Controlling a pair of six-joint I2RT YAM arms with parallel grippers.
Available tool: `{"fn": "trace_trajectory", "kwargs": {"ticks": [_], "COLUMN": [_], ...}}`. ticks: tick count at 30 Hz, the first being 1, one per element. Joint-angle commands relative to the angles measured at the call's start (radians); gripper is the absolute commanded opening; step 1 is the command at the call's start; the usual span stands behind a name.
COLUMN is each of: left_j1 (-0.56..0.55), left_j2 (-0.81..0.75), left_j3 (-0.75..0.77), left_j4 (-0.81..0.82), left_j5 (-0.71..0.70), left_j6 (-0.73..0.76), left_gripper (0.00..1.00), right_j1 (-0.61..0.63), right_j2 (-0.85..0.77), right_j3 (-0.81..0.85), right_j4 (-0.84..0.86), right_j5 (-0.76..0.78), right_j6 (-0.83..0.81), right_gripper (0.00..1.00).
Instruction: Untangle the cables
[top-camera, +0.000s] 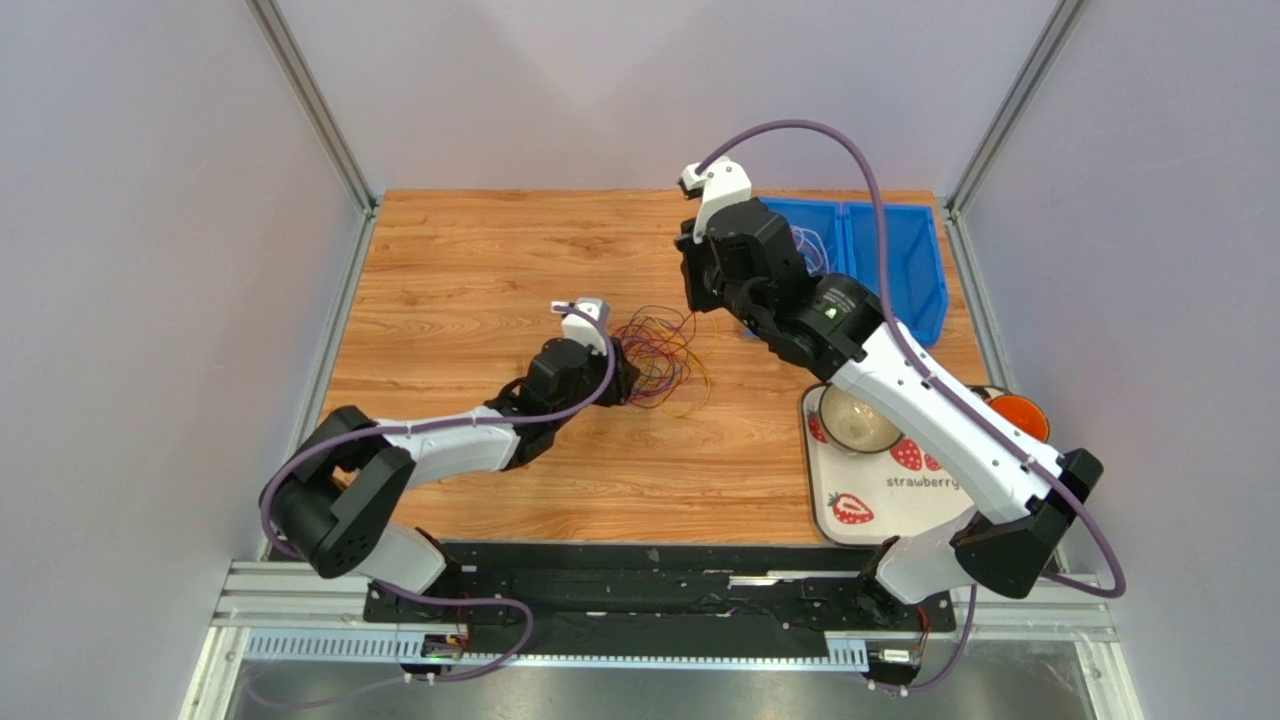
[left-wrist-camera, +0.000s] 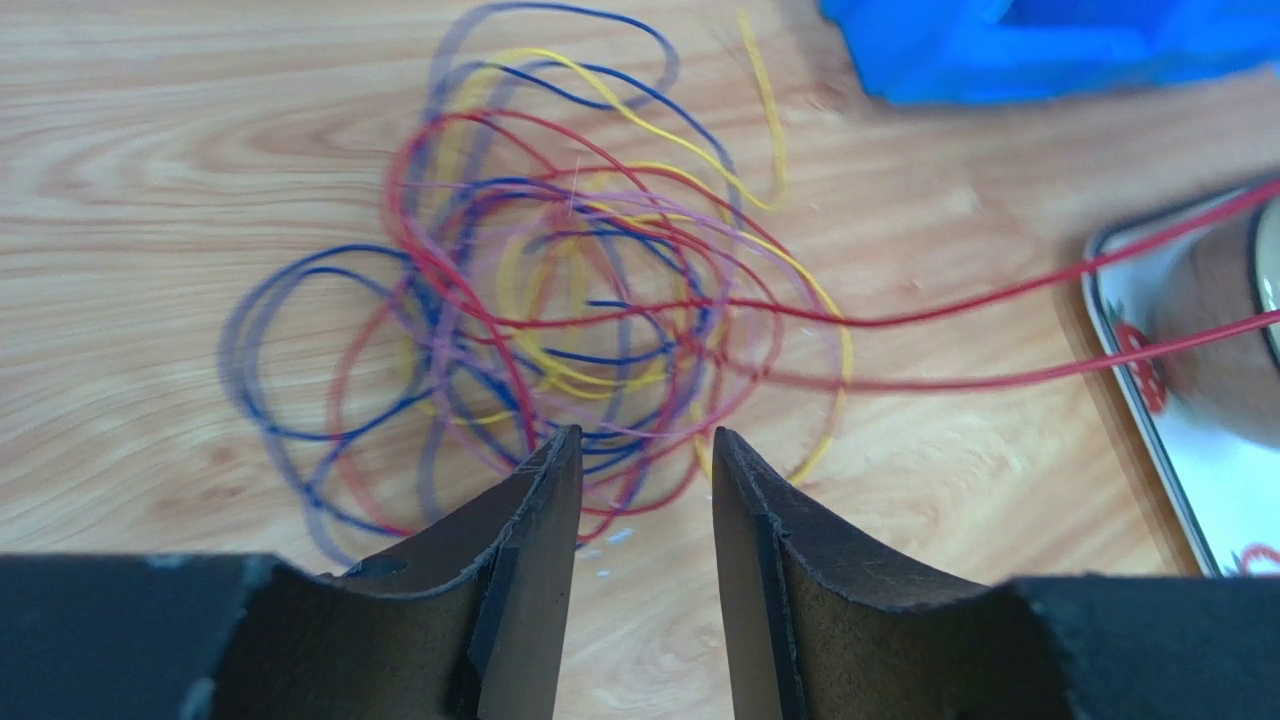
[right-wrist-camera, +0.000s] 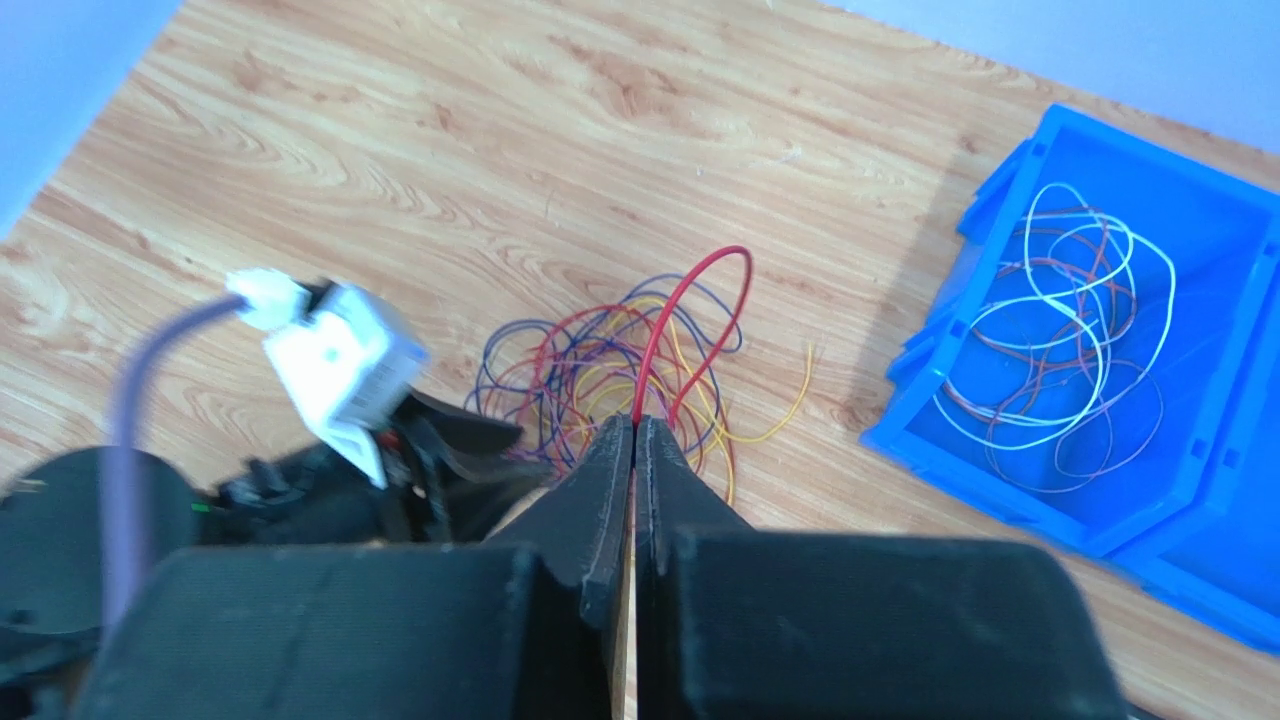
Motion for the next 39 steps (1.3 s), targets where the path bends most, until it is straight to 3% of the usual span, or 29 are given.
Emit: {"fn": "trace_trajectory", "kwargs": {"ticks": [1, 9, 23, 27, 34, 39], "left_j1": [-0.025, -0.034, -0.036, -0.036, -0.033, -0.028], "left_j2": [0.077, 0.189, 0.281, 0.300, 0.327, 0.341], "left_j3": [0.085, 0.192, 0.311, 0.340, 0.381, 0.398], "left_j4": [0.055, -0.036, -0.238, -0.274, -0.338, -0.369], "left_j5": [0.081, 0.067, -0.060, -0.080, -0.132, -0.154], "left_j6": [0.047, 0.011, -0.032, -0.038, -0.058, -0.076], "left_gripper": [0.45, 0.39, 0.36, 0.35, 0.23, 0.20], "right_j1": [0.000, -0.004, -0.004, -0.005, -0.005, -0.004], "right_j2": [-0.032, -0.080, -0.149, -0.184, -0.249, -0.285], "right_j3": [0.046, 0.207, 0.448, 0.472, 0.483, 0.497], "right_j4": [0.022, -0.002, 0.027, 0.086, 0.220, 0.329], "right_j5": [0.006, 0.003, 0.176, 0.209, 0.284, 0.310], "right_j6": [0.014, 0.014, -0.116, -0.159, -0.300, -0.363], "right_gripper": [0.00, 0.00, 0.00, 0.00, 0.00, 0.00]}}
